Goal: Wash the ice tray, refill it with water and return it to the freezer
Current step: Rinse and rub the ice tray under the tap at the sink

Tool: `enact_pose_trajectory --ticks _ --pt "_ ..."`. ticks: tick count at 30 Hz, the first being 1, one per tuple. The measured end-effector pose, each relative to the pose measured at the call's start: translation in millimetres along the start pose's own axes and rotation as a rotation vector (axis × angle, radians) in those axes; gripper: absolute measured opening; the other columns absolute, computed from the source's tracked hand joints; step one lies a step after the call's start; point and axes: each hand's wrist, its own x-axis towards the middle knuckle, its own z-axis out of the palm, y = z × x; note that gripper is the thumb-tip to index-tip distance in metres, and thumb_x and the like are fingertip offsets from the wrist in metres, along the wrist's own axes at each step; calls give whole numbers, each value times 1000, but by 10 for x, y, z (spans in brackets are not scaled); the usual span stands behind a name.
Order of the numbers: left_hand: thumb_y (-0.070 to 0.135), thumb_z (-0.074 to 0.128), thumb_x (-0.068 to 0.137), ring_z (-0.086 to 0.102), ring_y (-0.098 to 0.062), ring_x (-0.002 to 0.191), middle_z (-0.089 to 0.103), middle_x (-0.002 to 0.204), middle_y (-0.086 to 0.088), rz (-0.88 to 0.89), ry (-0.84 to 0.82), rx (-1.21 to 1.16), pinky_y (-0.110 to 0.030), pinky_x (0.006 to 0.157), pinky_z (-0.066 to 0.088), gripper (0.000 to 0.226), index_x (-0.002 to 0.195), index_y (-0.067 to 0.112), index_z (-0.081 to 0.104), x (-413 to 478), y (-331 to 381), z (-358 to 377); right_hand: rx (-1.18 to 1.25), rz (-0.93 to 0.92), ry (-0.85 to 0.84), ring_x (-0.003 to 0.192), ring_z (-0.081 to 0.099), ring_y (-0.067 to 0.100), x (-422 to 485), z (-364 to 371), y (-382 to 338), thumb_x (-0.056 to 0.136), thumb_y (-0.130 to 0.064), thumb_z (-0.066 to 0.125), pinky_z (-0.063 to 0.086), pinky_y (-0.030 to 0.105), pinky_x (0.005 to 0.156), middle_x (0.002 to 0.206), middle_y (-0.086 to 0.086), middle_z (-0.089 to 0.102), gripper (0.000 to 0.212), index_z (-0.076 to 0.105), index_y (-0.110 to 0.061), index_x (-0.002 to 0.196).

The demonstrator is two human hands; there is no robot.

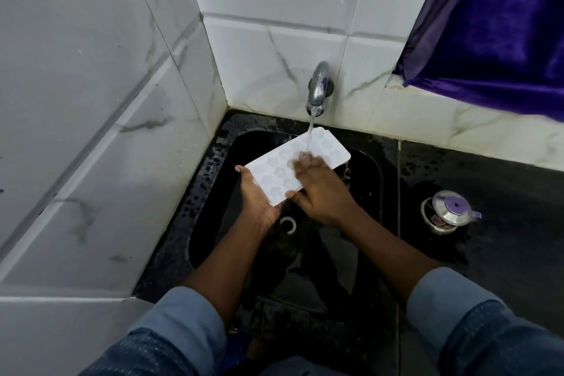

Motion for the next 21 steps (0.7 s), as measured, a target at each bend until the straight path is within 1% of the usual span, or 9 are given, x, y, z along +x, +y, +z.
enact_pose_trajectory --ticks 3,6,8,11,13,14,16,19,21 --pt "90 21 93 69 -41 122 68 137 -26 -19 -5 2 -55 110 50 109 141 2 63 5 1 44 -26 -235 -62 163 10 30 61 27 -148 103 -72 22 5 44 133 173 18 18 91 24 -6 166" --pt "94 27 89 75 -36 108 78 116 -21 -81 43 53 -52 101 54 111 134 1 66 20 -19 47 -45 -368 -91 162 11 29 107 3 -217 103 -66 26 -2 41 132 173 16 20 86 25 -6 166" --pt "95 27 88 71 -39 119 72 131 -23 -81 5 52 -53 104 55 113 138 2 66 13 -12 51 -79 -398 -94 162 9 28 140 -27 -157 103 -68 25 -2 41 131 174 12 18 85 23 -11 167" --pt "91 20 92 66 -42 128 66 142 -23 -41 -40 -16 -51 94 61 108 145 7 62 -39 3 71 -101 -170 -118 163 -1 27 214 -128 64 98 -79 7 -2 47 132 177 9 2 94 7 -18 170" --pt "93 19 90 60 -44 136 63 147 -21 -45 -37 -8 -60 112 49 109 151 10 58 -33 -4 49 -89 12 -131 163 -6 29 246 -164 132 93 -80 -1 -7 50 131 176 10 -5 97 1 -21 170" --pt "94 20 89 60 -44 136 63 147 -21 -48 -33 -12 -61 118 42 110 151 10 57 -26 -13 36 -86 28 -139 163 -7 31 239 -148 94 94 -81 0 -8 50 131 176 12 -6 98 0 -19 170" --pt "94 23 90 68 -40 126 70 137 -20 -45 -5 22 -59 114 47 108 145 10 63 -56 -7 44 -96 -125 -148 163 -6 31 177 -37 -45 99 -78 13 -8 50 131 176 14 -3 95 3 -16 169" --pt "93 26 90 75 -37 105 79 114 -18 -104 95 83 -53 92 56 104 132 9 70 -83 -38 -3 -117 -420 -149 163 0 27 91 144 -112 105 -66 33 -4 47 131 176 9 7 82 13 -20 169" --pt "93 24 90 72 -41 114 75 125 -22 -83 44 46 -55 93 57 108 139 7 65 -130 -13 -45 -55 -416 -139 164 2 25 166 97 14 105 -69 27 0 44 131 176 6 10 79 17 -24 169"
